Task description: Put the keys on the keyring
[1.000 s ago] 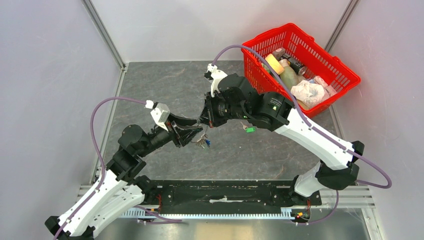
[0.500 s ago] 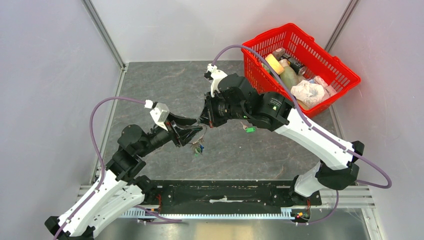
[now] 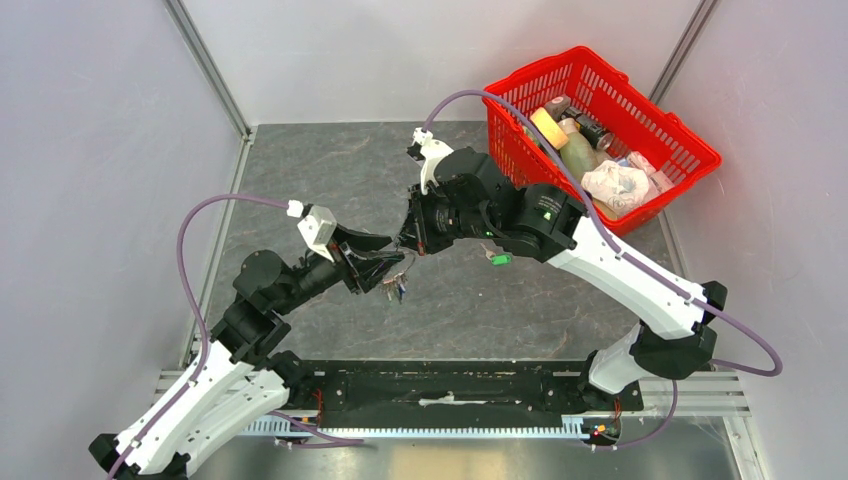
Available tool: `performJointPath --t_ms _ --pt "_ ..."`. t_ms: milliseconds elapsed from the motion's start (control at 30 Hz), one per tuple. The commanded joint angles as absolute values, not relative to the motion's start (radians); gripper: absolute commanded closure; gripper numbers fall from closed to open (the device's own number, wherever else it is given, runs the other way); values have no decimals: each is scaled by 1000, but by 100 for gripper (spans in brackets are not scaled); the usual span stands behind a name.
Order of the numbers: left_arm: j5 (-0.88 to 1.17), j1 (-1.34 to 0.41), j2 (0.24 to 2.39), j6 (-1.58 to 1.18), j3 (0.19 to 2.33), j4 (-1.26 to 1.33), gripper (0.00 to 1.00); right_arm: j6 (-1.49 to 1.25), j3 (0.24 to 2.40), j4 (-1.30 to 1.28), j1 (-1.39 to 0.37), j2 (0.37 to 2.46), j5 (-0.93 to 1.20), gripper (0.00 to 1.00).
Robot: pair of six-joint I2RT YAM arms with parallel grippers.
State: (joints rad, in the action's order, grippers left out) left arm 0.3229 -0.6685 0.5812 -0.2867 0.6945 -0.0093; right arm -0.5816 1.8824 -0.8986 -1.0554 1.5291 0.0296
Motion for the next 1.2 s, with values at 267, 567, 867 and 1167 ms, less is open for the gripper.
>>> performJointPath --t_ms 267,567,867,1167 --pt "327 -664 582 -260 734 29 78 -580 1913 -836 -1051 1527 41 100" --pt "284 -664 580 -264 734 17 98 -591 1876 -804 -1052 1504 67 100" --pt "275 -664 573 -265 733 11 98 -601 1843 -767 -1050 1463 64 81" --pt "260 -664 570 -265 736 6 98 -599 1784 -726 -1043 1395 6 59"
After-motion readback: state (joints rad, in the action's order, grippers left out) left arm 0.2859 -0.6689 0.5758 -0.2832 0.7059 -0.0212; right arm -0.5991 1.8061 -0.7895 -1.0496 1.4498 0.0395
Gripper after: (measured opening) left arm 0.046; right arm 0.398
